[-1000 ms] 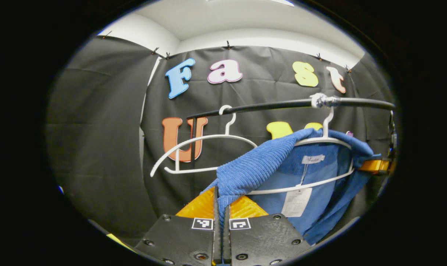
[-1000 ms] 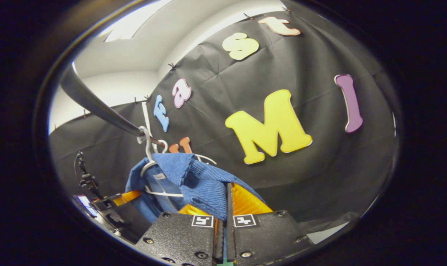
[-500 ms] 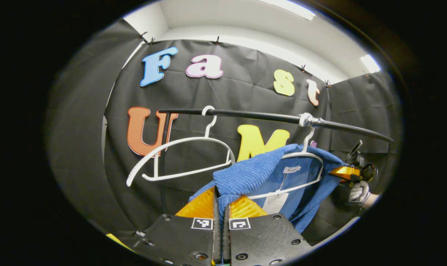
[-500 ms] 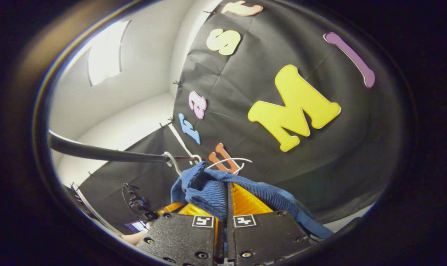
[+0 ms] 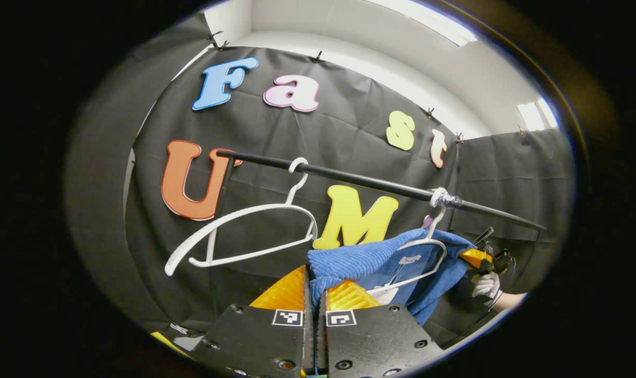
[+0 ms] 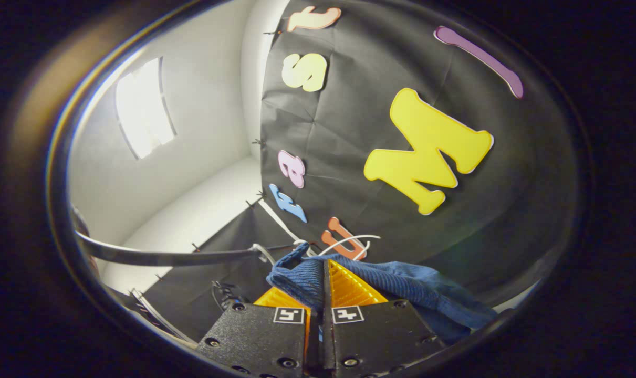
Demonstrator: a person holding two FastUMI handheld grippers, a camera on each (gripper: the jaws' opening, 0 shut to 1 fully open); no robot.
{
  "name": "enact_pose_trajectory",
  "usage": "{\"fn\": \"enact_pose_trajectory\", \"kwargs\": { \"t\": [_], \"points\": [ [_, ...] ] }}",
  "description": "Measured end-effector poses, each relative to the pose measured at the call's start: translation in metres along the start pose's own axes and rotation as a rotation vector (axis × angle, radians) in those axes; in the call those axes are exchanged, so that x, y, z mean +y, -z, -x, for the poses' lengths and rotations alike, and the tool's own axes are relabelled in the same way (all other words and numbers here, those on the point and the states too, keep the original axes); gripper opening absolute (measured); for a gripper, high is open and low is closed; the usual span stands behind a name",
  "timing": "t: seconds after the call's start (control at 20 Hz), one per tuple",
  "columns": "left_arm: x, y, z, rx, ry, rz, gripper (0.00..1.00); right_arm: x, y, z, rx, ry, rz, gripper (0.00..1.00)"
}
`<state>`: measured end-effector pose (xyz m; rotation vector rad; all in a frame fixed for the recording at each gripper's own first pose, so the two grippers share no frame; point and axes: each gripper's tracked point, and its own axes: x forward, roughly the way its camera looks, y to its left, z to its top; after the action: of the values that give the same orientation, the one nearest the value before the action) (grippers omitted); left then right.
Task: Grasp the clothes on the hanger with both hands and then place them into the laundry hamper below.
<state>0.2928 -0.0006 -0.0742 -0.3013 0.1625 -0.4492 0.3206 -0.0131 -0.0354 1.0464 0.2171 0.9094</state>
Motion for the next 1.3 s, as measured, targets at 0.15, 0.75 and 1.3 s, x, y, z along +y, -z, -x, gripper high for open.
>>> {"fn": "enact_pose_trajectory", "kwargs": {
  "t": [0.15,0.75,1.3],
  "points": [
    [0.005,-0.015,-0.001,-0.015,0.060,0.059,0.02,-0.009,-0.013,-0.010,-0.028,0.007,-0.042,0.06],
    [0.014,-0.022,-0.023,0.030,0.212,0.269,0.02,-0.040,-0.040,-0.037,-0.047,0.067,-0.116,0.06],
    [0.015,-0.046,-0.022,0.061,0.280,0.251,0.02,-0.036,-0.061,-0.058,-0.038,0.086,-0.098,0.06]
  ]
}}
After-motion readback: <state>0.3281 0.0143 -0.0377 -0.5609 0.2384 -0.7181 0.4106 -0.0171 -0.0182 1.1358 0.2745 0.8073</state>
